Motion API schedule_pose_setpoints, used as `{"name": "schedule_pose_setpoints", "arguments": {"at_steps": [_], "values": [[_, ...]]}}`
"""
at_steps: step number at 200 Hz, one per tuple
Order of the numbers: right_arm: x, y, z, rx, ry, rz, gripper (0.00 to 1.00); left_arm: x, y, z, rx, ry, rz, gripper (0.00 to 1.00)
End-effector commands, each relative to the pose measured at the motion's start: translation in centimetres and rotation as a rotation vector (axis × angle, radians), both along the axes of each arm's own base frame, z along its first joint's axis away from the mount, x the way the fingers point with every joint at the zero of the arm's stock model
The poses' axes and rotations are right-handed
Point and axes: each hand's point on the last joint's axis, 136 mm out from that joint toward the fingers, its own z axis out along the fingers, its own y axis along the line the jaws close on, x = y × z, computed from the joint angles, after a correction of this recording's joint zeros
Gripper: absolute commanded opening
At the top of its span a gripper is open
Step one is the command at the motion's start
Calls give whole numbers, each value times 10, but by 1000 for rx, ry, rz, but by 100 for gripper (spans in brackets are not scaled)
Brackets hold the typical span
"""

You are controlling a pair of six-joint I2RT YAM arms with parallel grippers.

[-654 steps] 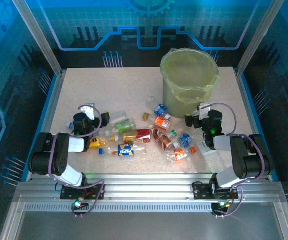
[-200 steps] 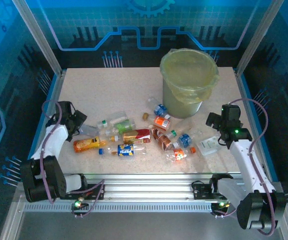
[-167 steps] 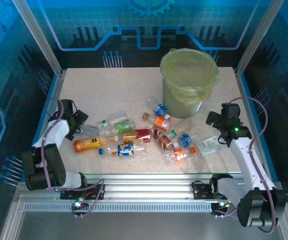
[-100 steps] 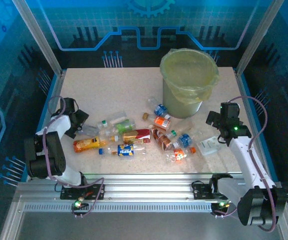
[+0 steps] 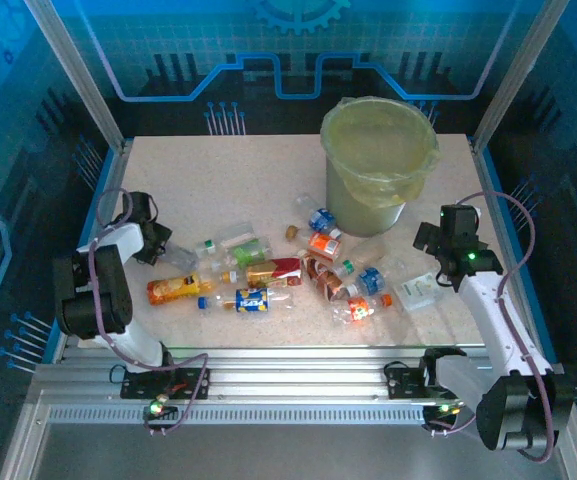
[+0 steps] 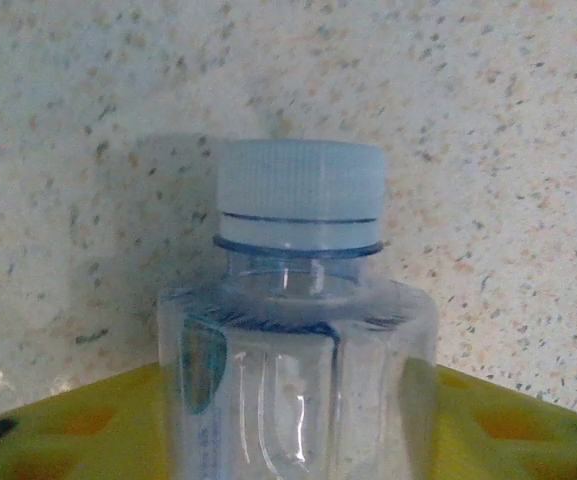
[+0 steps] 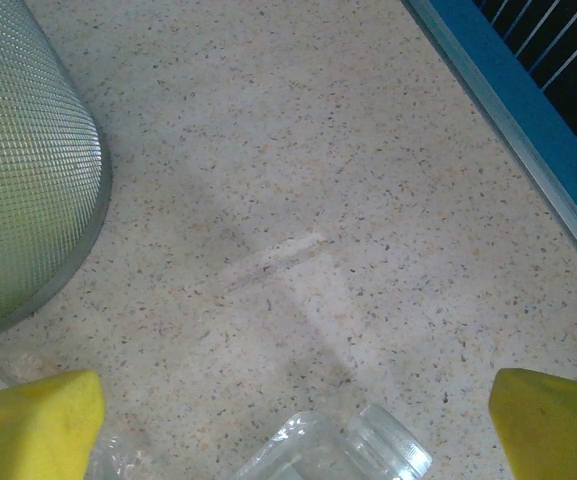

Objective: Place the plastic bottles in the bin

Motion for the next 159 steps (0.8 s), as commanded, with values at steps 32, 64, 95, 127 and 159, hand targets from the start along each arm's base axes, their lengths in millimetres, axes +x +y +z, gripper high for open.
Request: {"name": "schedule_pose_setpoints", "arguments": {"at_steps": [32, 64, 95, 127, 159], "values": [[-1, -1, 17, -16, -12, -20, 100, 28, 30, 48, 111, -102, 31, 36], [-11, -7, 24, -29, 5, -69, 100, 40, 37, 95, 179, -176, -8, 31], [-19, -11, 40, -35, -1, -95, 100, 50, 29, 146, 205, -301, -68, 29], [-27, -11, 62, -30, -36, -99, 100, 66, -3, 210, 247, -456, -185, 26], [-32, -8, 79, -8, -81, -90, 100, 93, -71, 284, 261, -669, -359, 25]]}}
